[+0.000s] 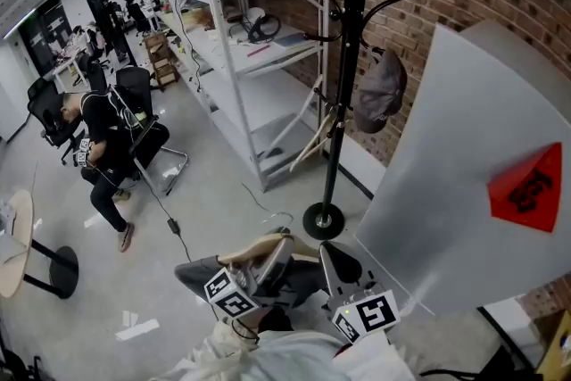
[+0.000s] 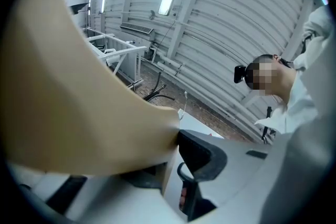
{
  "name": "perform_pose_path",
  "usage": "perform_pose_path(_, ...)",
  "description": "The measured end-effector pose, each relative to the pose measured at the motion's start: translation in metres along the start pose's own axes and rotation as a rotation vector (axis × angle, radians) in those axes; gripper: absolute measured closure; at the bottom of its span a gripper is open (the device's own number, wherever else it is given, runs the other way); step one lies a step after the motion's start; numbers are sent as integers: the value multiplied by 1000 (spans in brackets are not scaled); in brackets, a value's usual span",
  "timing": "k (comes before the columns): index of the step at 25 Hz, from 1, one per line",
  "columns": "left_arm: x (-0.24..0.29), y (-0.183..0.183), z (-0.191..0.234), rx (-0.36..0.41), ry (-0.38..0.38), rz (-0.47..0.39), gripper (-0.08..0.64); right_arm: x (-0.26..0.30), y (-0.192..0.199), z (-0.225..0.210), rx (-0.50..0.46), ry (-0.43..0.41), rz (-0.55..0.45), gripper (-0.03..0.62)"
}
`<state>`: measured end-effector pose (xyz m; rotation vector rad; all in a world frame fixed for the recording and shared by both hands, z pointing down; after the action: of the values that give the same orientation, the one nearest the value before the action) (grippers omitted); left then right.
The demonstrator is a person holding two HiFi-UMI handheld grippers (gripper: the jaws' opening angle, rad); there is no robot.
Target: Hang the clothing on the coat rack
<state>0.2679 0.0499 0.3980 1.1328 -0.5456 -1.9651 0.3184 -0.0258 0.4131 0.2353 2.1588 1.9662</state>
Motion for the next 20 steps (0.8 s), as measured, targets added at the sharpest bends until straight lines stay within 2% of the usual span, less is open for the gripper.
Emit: perform_pose_path(20, 32, -93, 138, -58, 77, 14, 459, 167, 5, -12, 0, 76, -5, 568)
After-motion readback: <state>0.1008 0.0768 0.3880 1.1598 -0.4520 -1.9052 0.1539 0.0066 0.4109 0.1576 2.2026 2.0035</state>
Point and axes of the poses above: the fingertips, and each gripper's own axes: x forward along the fingers, z to its left, y out of its underside, the point moved 2 cm from there along -x, backward along the fingers
